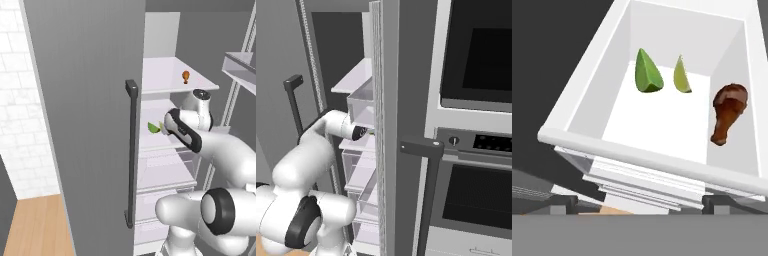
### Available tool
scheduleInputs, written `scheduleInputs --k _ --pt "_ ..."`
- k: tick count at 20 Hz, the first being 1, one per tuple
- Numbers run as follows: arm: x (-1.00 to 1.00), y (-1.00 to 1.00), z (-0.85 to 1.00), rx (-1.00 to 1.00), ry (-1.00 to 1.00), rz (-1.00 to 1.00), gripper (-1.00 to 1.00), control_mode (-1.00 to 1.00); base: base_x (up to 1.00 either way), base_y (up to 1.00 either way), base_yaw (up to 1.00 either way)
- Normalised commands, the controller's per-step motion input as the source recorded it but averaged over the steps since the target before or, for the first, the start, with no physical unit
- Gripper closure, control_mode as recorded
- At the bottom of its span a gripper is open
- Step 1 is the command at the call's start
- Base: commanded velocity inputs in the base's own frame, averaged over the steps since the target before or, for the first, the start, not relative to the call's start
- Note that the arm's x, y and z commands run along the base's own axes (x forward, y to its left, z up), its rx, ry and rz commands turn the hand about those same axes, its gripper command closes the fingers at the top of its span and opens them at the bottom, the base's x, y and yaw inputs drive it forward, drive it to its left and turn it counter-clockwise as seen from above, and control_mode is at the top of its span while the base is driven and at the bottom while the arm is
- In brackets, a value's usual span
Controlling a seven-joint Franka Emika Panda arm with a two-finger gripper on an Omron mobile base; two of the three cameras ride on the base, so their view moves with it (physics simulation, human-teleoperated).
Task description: Place one lemon wedge and one chicken drumstick in each tupperware on the nearby counter, to pack two identical lunches.
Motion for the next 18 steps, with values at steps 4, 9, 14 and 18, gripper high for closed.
scheduleInputs --k 4,9,14,18 --pt "0.41 0.03 0.00 0.00 0.00 0.00 -1.00 -1.00 0.00 0.00 0.00" --pt "0.36 0.11 -0.02 0.00 0.01 -0.02 -1.00 -1.00 0.00 0.00 0.00" --pt "0.28 0.16 -0.14 0.02 0.01 -0.04 -1.00 -1.00 0.00 0.00 0.00" --pt "0.08 0.18 -0.21 0.00 0.08 -0.01 -1.00 -1.00 0.00 0.00 0.00"
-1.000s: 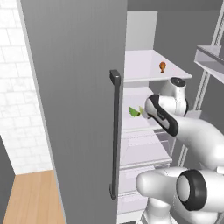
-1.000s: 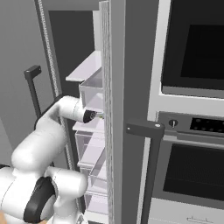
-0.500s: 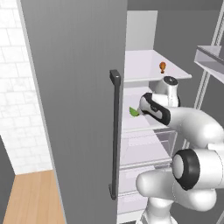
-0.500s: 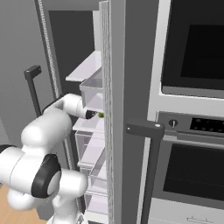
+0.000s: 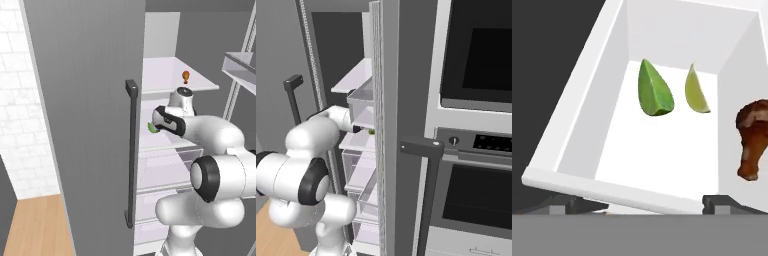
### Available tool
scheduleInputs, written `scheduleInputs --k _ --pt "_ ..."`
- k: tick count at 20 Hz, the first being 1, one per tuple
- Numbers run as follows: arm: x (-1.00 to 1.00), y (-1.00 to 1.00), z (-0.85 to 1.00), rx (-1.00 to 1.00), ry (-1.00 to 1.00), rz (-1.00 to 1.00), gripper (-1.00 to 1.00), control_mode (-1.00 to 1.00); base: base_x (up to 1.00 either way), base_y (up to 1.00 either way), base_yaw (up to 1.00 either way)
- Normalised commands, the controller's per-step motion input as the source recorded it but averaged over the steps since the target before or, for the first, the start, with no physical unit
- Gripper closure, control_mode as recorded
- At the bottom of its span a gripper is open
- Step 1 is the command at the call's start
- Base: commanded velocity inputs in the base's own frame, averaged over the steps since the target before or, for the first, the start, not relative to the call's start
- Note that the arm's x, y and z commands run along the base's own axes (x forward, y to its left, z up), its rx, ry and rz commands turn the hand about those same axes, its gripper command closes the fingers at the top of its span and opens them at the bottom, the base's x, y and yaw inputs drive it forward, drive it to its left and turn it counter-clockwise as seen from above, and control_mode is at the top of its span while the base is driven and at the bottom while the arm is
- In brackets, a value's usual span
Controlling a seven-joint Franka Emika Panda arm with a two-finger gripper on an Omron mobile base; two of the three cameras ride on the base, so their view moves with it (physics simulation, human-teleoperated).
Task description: Place one lemon wedge and one chicken drumstick in each tupperware on the nearby counter, to pack two identical lunches.
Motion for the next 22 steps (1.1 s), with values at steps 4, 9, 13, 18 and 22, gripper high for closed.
scheduleInputs --k 4,9,13,18,22 --pt "0.00 0.02 -0.31 0.00 0.06 0.00 -1.00 -1.00 0.00 0.00 0.00" --pt "0.16 0.02 -0.02 0.00 -0.01 0.00 -1.00 -1.00 0.00 0.00 0.00" --pt "0.27 0.00 -0.08 0.01 -0.01 0.00 -1.00 -1.00 0.00 0.00 0.00" --pt "0.32 0.00 -0.17 0.00 0.00 0.00 -1.00 -1.00 0.00 0.00 0.00" --pt "0.35 0.00 -0.23 0.00 0.00 0.00 -1.00 -1.00 0.00 0.00 0.00"
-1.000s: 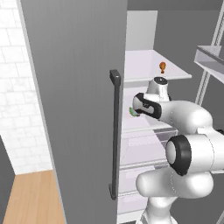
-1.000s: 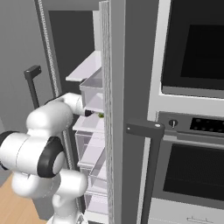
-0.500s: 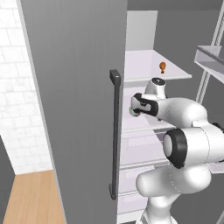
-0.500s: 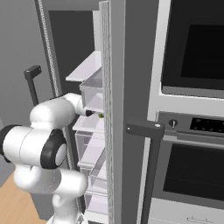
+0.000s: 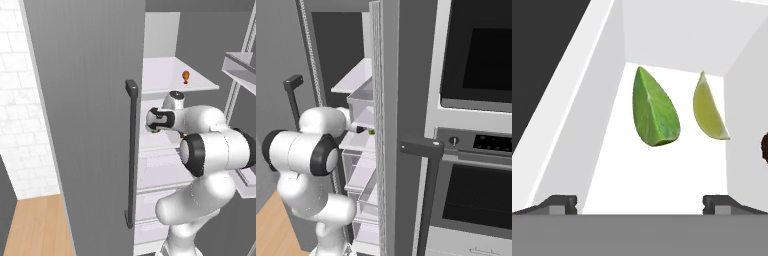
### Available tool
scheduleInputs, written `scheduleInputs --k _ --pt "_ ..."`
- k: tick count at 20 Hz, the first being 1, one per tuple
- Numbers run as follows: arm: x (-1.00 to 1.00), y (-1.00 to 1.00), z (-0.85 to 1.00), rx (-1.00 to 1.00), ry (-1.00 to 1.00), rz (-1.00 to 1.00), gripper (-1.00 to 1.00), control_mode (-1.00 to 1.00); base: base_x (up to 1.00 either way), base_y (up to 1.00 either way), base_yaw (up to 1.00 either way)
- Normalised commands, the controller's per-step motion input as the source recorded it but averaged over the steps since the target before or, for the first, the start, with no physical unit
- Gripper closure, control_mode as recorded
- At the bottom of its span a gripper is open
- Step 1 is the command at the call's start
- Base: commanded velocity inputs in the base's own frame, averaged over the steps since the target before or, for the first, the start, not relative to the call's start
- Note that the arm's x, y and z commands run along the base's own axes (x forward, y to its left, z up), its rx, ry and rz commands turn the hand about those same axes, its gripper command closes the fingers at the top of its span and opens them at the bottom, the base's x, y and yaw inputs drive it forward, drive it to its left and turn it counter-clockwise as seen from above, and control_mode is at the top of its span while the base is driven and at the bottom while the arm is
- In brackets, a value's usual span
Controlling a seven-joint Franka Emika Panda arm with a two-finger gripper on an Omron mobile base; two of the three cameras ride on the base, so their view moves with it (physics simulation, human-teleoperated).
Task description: Place one lemon wedge and one chicken drumstick in each tupperware on the nearby counter, to pack two identical lunches.
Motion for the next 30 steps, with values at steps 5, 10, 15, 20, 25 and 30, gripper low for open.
scheduleInputs --k 5,10,15,20,25,30 --pt "0.17 0.00 -0.34 0.00 0.00 0.00 -1.00 -1.00 0.00 0.00 0.00" --pt "0.31 0.00 -0.18 0.00 0.00 0.00 -1.00 -1.00 0.00 0.00 0.00" --pt "0.34 0.00 -0.13 0.00 0.00 0.00 -1.00 -1.00 0.00 0.00 0.00" --pt "0.34 0.00 -0.17 0.01 0.00 0.00 -1.00 -1.00 0.00 0.00 0.00" --pt "0.26 0.00 -0.33 0.00 0.00 0.00 -1.00 -1.00 0.00 0.00 0.00" --pt "0.30 0.00 -0.33 0.00 0.00 0.00 1.00 -1.00 0.00 0.00 0.00"
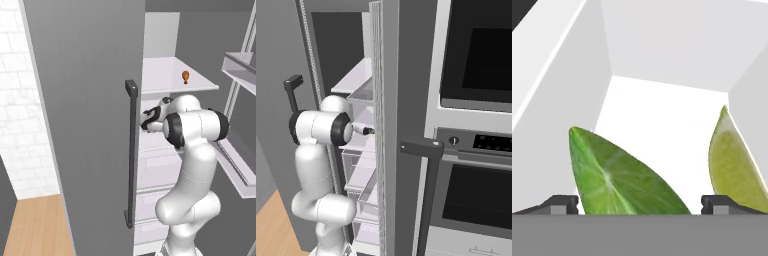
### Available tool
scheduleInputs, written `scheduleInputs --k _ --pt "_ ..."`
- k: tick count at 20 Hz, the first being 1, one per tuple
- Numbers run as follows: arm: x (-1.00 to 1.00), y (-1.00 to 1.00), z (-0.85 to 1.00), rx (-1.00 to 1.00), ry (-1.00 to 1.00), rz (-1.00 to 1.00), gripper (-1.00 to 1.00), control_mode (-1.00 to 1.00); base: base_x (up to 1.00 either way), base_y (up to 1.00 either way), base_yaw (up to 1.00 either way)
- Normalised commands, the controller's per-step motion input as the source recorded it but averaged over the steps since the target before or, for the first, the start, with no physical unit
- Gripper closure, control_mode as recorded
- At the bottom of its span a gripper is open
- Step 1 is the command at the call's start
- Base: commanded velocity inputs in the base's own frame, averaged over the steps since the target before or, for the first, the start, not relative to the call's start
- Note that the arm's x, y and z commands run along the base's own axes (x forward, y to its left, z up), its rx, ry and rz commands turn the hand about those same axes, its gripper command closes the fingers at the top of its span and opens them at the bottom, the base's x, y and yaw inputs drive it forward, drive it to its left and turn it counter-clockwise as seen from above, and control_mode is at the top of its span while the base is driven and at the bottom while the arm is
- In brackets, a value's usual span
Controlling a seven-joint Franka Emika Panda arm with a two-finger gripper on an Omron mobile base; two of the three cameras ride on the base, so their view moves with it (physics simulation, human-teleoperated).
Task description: Place one lemon wedge and one chicken drumstick in each tupperware on the nearby counter, to pack two identical lunches.
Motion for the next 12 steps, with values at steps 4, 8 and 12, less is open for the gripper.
scheduleInputs --k 4,8,12 --pt "0.07 0.00 -0.13 0.00 0.00 0.00 1.00 -1.00 0.00 0.00 0.00" --pt "-0.01 0.00 -0.05 0.00 0.04 0.00 1.00 -1.00 0.00 0.00 0.00" --pt "-0.68 0.00 -0.44 -0.01 0.07 0.00 1.00 -1.00 0.00 0.00 0.00"
